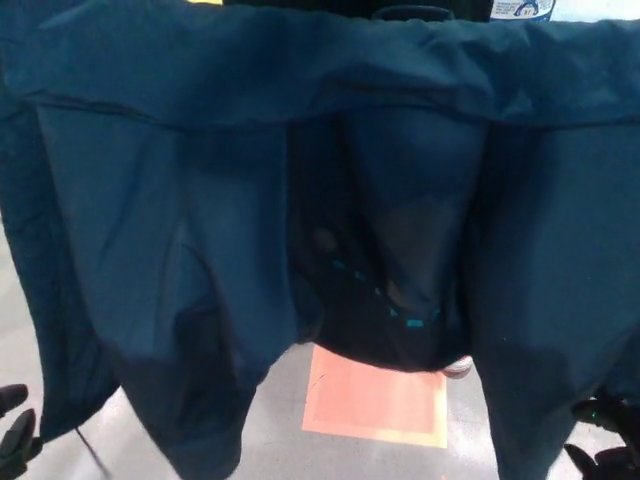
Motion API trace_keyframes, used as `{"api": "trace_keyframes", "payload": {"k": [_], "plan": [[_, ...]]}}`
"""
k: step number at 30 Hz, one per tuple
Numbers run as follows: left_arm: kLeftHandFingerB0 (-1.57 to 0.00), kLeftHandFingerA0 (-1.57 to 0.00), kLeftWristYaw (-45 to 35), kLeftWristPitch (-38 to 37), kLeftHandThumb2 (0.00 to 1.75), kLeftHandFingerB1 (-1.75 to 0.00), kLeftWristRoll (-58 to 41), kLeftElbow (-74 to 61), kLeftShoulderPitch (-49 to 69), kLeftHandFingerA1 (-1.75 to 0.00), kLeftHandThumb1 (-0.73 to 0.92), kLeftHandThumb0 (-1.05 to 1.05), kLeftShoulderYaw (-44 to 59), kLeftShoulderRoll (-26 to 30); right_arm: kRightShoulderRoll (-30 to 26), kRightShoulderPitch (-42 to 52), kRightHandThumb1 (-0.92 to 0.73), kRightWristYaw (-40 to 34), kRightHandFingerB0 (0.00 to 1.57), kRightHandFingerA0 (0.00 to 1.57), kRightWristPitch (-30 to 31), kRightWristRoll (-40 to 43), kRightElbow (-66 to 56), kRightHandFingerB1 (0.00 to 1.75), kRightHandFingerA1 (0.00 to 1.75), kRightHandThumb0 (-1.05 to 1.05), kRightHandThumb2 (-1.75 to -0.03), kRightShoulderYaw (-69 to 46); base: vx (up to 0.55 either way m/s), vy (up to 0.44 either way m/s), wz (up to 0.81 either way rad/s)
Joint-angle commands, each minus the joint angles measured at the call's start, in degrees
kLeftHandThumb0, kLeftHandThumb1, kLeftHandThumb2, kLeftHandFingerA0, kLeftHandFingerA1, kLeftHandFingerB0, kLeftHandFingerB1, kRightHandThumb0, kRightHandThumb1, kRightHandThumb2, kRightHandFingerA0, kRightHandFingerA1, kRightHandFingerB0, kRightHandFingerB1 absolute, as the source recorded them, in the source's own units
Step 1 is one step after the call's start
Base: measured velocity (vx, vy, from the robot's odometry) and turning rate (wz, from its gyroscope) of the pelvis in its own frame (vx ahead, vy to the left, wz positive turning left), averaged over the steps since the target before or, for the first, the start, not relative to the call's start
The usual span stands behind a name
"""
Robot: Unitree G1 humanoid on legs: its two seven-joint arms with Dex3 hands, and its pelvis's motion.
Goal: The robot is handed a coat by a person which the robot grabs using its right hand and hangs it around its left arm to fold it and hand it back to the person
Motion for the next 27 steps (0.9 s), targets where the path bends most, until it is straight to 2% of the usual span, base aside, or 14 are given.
{"api": "trace_keyframes", "payload": {"k": [1,4,5,6,7,8,9,10,11,14,15,20,26,27], "plan": [[-0.19,-0.28,-4.18,-1.9,0.63,-0.32,-2.67,2.08,0.08,-0.37,0.79,-0.57,1.81,0.74,-1.12,0.51,-0.8,1.22,0.28,0.31,-2.87,0.64,0.54,0.31,0.34,-0.48,-0.64,-0.45,0.0,0.0,0.0],[-0.16,-0.24,-4.89,-2.25,0.64,-0.29,-2.96,2.08,1.67,-0.35,0.82,-0.63,2.41,0.32,-1.36,2.38,-0.82,3.04,0.24,0.27,-4.03,0.41,-3.2,0.3,0.33,-0.52,-0.65,0.25,0.0,0.0,0.0],[0.0,-0.01,-5.17,-2.92,1.09,-0.47,-2.64,1.96,2.13,-0.48,0.55,-0.35,2.21,0.23,-2.11,4.4,-0.85,6.68,0.18,0.22,-5.28,1.63,-7.69,0.29,0.32,-0.55,-0.66,0.06,0.0,0.0,0.0],[0.0,0.0,-5.5,-3.27,1.09,-0.48,-2.41,1.97,2.32,-0.48,0.54,-0.36,2.09,0.21,-2.92,6.29,-0.6,9.26,0.01,0.01,-5.71,2.32,-11.99,0.46,0.47,-0.32,-1.11,0.15,0.0,0.0,0.0],[-0.1,-0.16,-6.18,-3.78,0.67,-0.24,-2.19,1.94,2.71,-0.34,0.84,-0.72,1.88,0.19,-4.74,9.9,-0.59,12.56,0.0,0.0,-5.65,2.63,-19.87,0.47,0.47,-0.34,-1.11,0.86,0.0,0.0,0.0],[0.0,-0.14,-6.49,-3.91,1.03,-0.33,-2.12,1.81,2.97,-0.47,0.69,-0.77,1.77,0.19,-6.24,12.93,-0.59,14.97,0.0,0.0,-4.98,3.22,-26.35,0.47,0.48,-0.34,-1.11,1.1,0.0,0.0,0.0],[0.0,-0.14,-6.67,-3.85,1.03,-0.33,-2.08,1.71,3.1,-0.47,0.69,-0.77,1.71,0.2,-7.52,15.59,-0.59,17.06,0.0,0.0,-4.12,3.89,-32.12,0.47,0.48,-0.34,-1.11,1.18,0.0,0.0,0.0],[0.0,-0.13,-6.63,-3.69,1.03,-0.33,-2.19,1.52,3.03,-0.47,0.7,-0.77,1.76,0.09,-10.26,19.92,-0.9,20.86,0.1,0.16,-3.16,5.62,-41.84,0.26,0.31,-0.66,-0.67,0.97,0.0,0.0,0.0],[0.0,-0.1,-6.9,-3.77,1.03,-0.32,-2.17,1.47,3.11,-0.46,0.71,-0.76,1.72,0.13,-11.32,21.89,-0.57,22.2,0.0,0.0,-3.12,6.56,-45.82,0.47,0.48,-0.35,-1.11,0.69,0.0,0.0,0.0],[-0.01,-0.05,-7.82,-4.42,1.04,-0.33,-2.04,1.34,3.07,-0.44,0.7,-0.73,1.52,0.17,-15.24,29.38,-0.55,26.64,0.0,0.0,-3.58,12.93,-61.51,0.47,0.47,-0.36,-1.1,-2.21,0.0,0.0,0.0],[-0.02,-0.06,-7.47,-3.87,1.02,-0.34,-2.19,1.4,2.58,-0.44,0.69,-0.74,1.67,0.13,-17.45,32.71,-0.74,29.12,0.08,0.22,-3.84,17.6,-69.28,0.4,0.48,-0.74,-0.96,-4.51,0.0,0.0,0.0],[0.0,-0.12,-7.39,-3.1,1.01,-0.35,-2.43,1.23,2.02,-0.46,0.69,-0.74,1.88,0.29,-25.01,43.01,-0.7,37.96,0.09,0.29,-4.33,41.52,-96.59,0.42,0.5,-0.74,-0.98,-20.11,0.0,0.0,0.0],[-0.04,-0.1,-6.81,-3.94,0.97,-0.36,-1.96,1.05,1.65,-0.44,0.72,-0.73,1.65,0.9,-27.69,39.29,-0.65,40.66,0.13,0.29,-0.28,63.62,-107.45,0.44,0.53,-0.76,-0.94,-34.43,0.0,0.0,0.0],[-0.07,-0.08,-6.84,-3.84,0.93,-0.36,-2.14,1.26,1.48,-0.41,0.73,-0.74,1.86,0.94,-28.64,36.78,-0.78,41.03,0.2,0.36,1.33,68.32,-107.93,0.35,0.47,-0.71,-0.63,-36.64,0.0,0.0,0.0]]}}
